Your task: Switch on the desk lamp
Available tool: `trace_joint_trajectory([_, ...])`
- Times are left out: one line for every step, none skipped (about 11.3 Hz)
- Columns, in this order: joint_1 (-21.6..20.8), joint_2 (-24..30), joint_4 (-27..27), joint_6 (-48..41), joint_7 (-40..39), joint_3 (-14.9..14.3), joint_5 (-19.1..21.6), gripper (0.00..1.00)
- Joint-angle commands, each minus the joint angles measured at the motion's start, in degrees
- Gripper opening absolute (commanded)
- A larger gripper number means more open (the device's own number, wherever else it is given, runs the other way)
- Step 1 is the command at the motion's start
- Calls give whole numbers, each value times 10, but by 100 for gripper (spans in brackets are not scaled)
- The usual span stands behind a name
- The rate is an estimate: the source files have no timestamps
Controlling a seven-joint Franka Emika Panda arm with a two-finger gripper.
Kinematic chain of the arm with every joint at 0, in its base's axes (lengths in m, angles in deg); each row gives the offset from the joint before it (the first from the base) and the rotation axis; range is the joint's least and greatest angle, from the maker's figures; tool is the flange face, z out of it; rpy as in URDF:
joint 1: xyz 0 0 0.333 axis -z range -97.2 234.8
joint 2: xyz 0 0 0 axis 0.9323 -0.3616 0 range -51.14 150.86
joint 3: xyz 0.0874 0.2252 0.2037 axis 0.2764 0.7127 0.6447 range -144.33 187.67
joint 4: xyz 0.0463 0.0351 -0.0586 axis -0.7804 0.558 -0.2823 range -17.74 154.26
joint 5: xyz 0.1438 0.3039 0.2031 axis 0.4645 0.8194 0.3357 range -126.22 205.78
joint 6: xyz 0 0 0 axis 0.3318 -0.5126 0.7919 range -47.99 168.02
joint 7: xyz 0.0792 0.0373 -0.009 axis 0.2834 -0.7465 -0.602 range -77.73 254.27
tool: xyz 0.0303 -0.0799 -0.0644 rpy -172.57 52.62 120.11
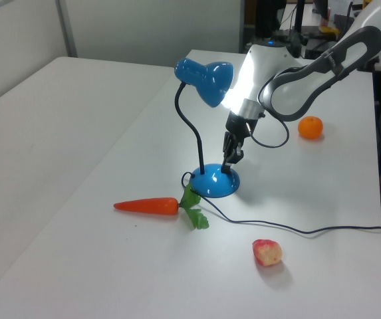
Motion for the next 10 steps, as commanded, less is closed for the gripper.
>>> trace_joint_trajectory([-6,-7,-4,18,3,0,12,0])
trace_joint_trajectory([-6,4,0,15,5,0,12,0])
trace_joint_trajectory([-4,16,7,13,16,0,12,0])
trace_joint_trajectory([-3,32,15,11,21,1,12,0])
trace_joint_trajectory([0,43,19,-2,21,1,12,0])
trace_joint_trajectory([2,55,19,-20,21,0,12,0])
trace_joint_trajectory([10,68,20,-35,21,1,12,0])
trace_joint_trajectory([15,80,19,-55,18,0,12,0])
trace_joint_trajectory([21,86,19,-69,15,0,12,0])
trace_joint_trajectory([22,90,19,-70,15,0,12,0])
